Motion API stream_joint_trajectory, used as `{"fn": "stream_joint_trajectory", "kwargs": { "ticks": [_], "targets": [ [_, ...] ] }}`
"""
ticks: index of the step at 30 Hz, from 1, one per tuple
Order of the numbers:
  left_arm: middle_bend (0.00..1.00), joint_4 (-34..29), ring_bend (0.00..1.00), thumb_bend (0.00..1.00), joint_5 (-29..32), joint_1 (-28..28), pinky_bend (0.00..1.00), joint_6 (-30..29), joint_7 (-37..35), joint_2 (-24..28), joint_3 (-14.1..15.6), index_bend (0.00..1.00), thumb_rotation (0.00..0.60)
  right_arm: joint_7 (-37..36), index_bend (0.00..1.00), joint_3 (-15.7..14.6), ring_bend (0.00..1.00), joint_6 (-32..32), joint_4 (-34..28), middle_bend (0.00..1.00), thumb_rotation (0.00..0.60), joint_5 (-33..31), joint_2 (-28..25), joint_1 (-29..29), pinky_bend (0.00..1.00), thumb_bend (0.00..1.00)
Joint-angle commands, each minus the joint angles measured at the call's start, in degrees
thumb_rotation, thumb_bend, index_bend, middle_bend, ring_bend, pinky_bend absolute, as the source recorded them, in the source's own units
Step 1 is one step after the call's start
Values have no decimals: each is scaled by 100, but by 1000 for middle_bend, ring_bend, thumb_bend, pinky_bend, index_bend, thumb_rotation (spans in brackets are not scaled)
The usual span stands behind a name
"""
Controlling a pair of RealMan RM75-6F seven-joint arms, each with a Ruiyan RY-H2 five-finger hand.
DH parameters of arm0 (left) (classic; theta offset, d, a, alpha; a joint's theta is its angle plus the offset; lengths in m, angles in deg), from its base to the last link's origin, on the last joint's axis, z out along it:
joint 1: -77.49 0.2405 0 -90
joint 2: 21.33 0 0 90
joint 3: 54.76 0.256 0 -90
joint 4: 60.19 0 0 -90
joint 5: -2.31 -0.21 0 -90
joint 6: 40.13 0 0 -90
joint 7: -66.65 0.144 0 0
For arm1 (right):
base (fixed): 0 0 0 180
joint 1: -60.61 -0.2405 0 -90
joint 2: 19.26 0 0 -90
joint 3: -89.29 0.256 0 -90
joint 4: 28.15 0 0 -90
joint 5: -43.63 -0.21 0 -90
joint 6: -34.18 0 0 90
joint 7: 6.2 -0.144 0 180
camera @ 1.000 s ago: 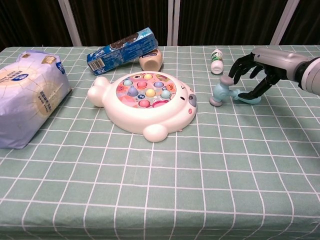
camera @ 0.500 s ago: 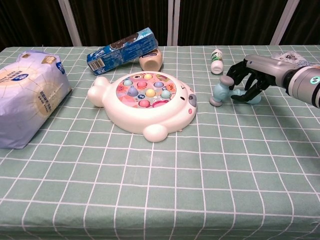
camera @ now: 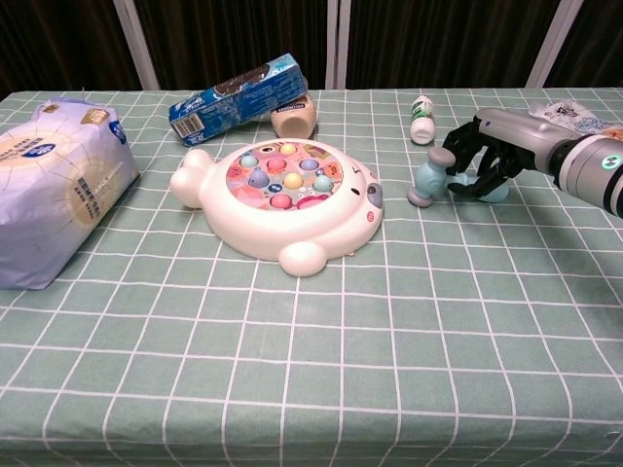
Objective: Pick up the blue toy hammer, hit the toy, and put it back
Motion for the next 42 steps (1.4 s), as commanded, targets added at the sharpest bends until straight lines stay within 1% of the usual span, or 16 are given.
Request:
{"fn": "stream_joint_trajectory", "kwargs": {
  "ticks": [1, 8, 12, 15, 20, 23, 28, 31, 34, 38, 42],
  "targets": [
    [21, -2, 0, 55, -7, 6, 0, -13, 7, 1, 1, 107, 600, -88, 483, -13, 329, 9, 68, 449, 600, 47, 34, 10, 418, 291],
    [21, 13, 0, 55, -6, 19, 0, -26, -16, -6, 3, 107, 600, -219, 509, -2, 346, 4, 186, 464, 600, 120, 87, 4, 441, 306],
    [20, 26, 0, 55, -1, 18, 0, -19, -32, -6, 0, 107, 600, -276, 540, -9, 366, -3, 246, 483, 600, 169, 123, 2, 465, 330],
    [21, 30, 0, 54, 1, 26, 0, -28, -36, -9, 1, 107, 600, -333, 591, 8, 406, -82, 280, 517, 600, 232, 147, 9, 527, 373],
    [21, 21, 0, 55, -11, 27, 0, -38, -40, 8, -1, 107, 600, -451, 725, 9, 504, -313, 336, 606, 600, 500, 102, 18, 668, 468],
    [20, 12, 0, 55, -13, 35, 0, -54, -32, 16, -2, 107, 600, -470, 773, 9, 539, -367, 274, 634, 600, 672, -46, -27, 705, 501],
    [20, -18, 0, 56, -14, 40, 0, -55, -8, 33, 1, 107, 600, -498, 784, 53, 543, -202, -290, 637, 600, 944, -585, -218, 713, 519],
    [21, -39, 0, 55, -34, 39, 0, -68, 28, 42, 3, 107, 600, -468, 788, 151, 543, 108, -914, 634, 600, 966, -1031, -422, 713, 519],
    [21, -54, 0, 55, -37, 48, 0, -89, 40, 49, -1, 107, 600, -390, 786, 242, 543, 511, -1394, 631, 600, 825, -1312, -655, 719, 521],
    [21, -56, 0, 55, -30, 57, 0, -102, 26, 46, -6, 107, 600, -281, 780, 300, 543, 1037, -1724, 626, 600, 514, -1413, -976, 751, 534],
    [21, -37, 0, 55, -38, 69, 0, -108, 4, 42, 5, 107, 600, 19, 779, 277, 543, 1234, -1747, 626, 600, 284, -1287, -1243, 753, 543]
  ]
}}
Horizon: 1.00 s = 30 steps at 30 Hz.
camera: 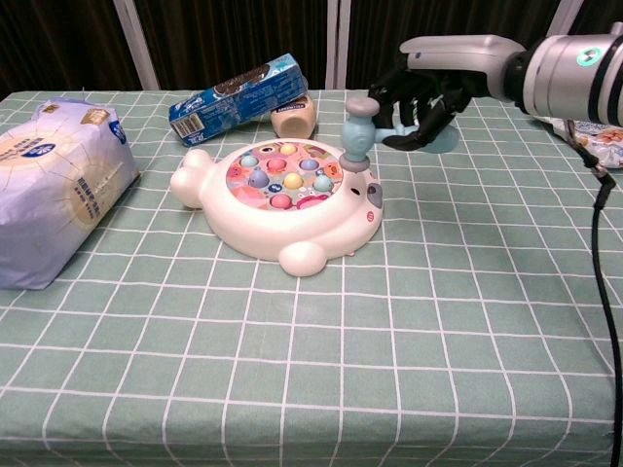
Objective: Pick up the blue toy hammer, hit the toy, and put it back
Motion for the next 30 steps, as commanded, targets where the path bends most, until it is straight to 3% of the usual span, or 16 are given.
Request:
{"fn": "stream_joint_trajectory", "kwargs": {
  "ticks": [1, 13, 21, 30],
  "targets": [
    [21, 14, 0, 55, 2, 7, 0, -9, -19, -6, -1, 107, 600, 304, 779, -3, 543, 169, -78, 626, 600, -240, 76, -246, 753, 546],
    [21, 180, 0, 55, 1, 32, 0, -11, -180, -87, 10, 107, 600, 1175, 779, -276, 543, -11, 28, 626, 600, -838, 340, -517, 752, 557],
    [21, 227, 0, 56, -3, 56, 0, -52, -231, -97, 3, 107, 600, 1182, 777, -106, 543, -276, -45, 625, 600, -993, 254, -552, 752, 557],
    [21, 193, 0, 55, 24, 87, 0, -62, -206, -84, 7, 107, 600, 1435, 772, -17, 542, 43, 701, 623, 600, -1582, 741, -1055, 753, 557]
  ]
}}
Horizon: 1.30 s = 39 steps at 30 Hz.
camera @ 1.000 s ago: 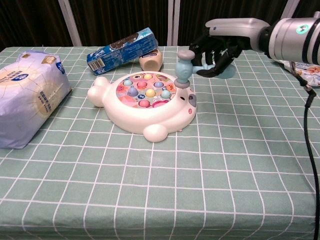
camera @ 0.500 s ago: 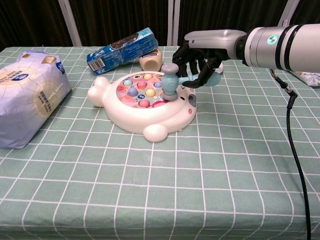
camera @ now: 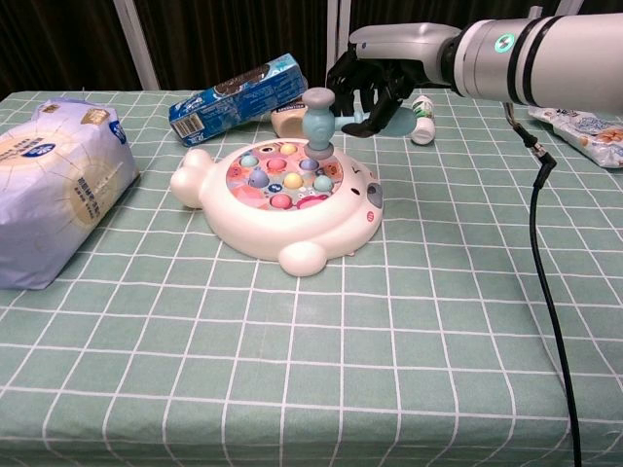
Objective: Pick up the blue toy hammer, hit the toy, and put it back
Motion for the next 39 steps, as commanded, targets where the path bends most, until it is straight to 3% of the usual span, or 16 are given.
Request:
{"fn": "stream_joint_trajectory", "kwargs": {
  "ticks": [1, 8, 16, 31, 39],
  "targets": [
    [21, -10, 0, 55, 22, 17, 0, -4, 2, 7, 0, 107, 600, 139, 772, -4, 543, 186, 363, 623, 600, -271, 271, -236, 753, 558],
    [21, -4, 0, 55, 46, 30, 0, 9, -11, 4, -3, 107, 600, 270, 766, -78, 543, 299, 671, 621, 600, -525, 478, -424, 753, 557],
    [21, 6, 0, 56, 4, 22, 0, -17, -12, 14, -13, 107, 600, 52, 766, 82, 543, 4, 85, 620, 600, -257, 183, -321, 752, 557],
    [21, 41, 0, 56, 7, 82, 0, -57, -31, -29, 9, 107, 600, 313, 766, -237, 543, 212, 135, 621, 600, -478, 302, -511, 753, 557],
    [21, 36, 0, 56, -28, 98, 0, -94, -15, -29, 15, 107, 600, 166, 765, -164, 543, -125, -418, 622, 600, -194, 5, -335, 753, 558]
  ]
}}
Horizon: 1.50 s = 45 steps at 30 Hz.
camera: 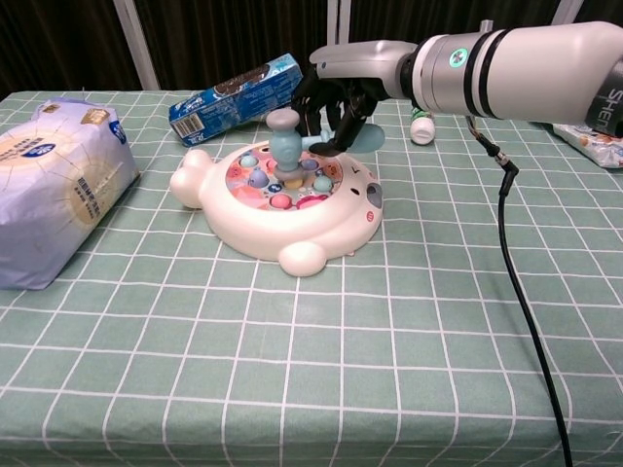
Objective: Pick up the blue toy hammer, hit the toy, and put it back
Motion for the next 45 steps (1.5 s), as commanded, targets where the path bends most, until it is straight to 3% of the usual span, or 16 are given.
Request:
{"fn": "stream_joint_trajectory", "kwargs": {
  "ticks": [1, 6, 18, 23, 28, 39, 45],
  "targets": [
    [21, -8, 0, 56, -17, 2, 0, -16, 17, 4, -1, 107, 600, -96, 765, 13, 543, -132, -315, 622, 600, 198, -186, 114, 752, 557],
    [21, -51, 0, 55, -53, 7, 0, -50, 64, 12, 0, 107, 600, -65, 765, -128, 543, -68, -536, 622, 600, 332, -238, 138, 752, 557],
    [21, -55, 0, 55, -21, 49, 0, -62, 52, 3, 4, 107, 600, 43, 765, -239, 543, 13, -321, 621, 600, 230, -17, 29, 753, 558],
    [21, -74, 0, 55, -55, 56, 0, -100, 64, 37, 2, 107, 600, -234, 765, -100, 543, -350, -614, 621, 600, 437, -391, 304, 752, 557],
    [21, -113, 0, 55, -99, 46, 0, -115, 123, 41, 2, 107, 600, -456, 765, -206, 542, -556, -681, 619, 600, 523, -806, 679, 752, 557],
    [21, -364, 0, 55, -162, 26, 0, -116, 401, 102, 15, 107, 600, -1643, 753, -692, 538, -483, 466, 604, 600, 1227, -621, 1473, 740, 551],
    [21, -473, 0, 55, -174, 25, 0, -112, 524, 135, 23, 107, 600, -2163, 708, -781, 503, -556, 1246, 567, 600, 1768, -186, 1626, 637, 486]
  ]
}}
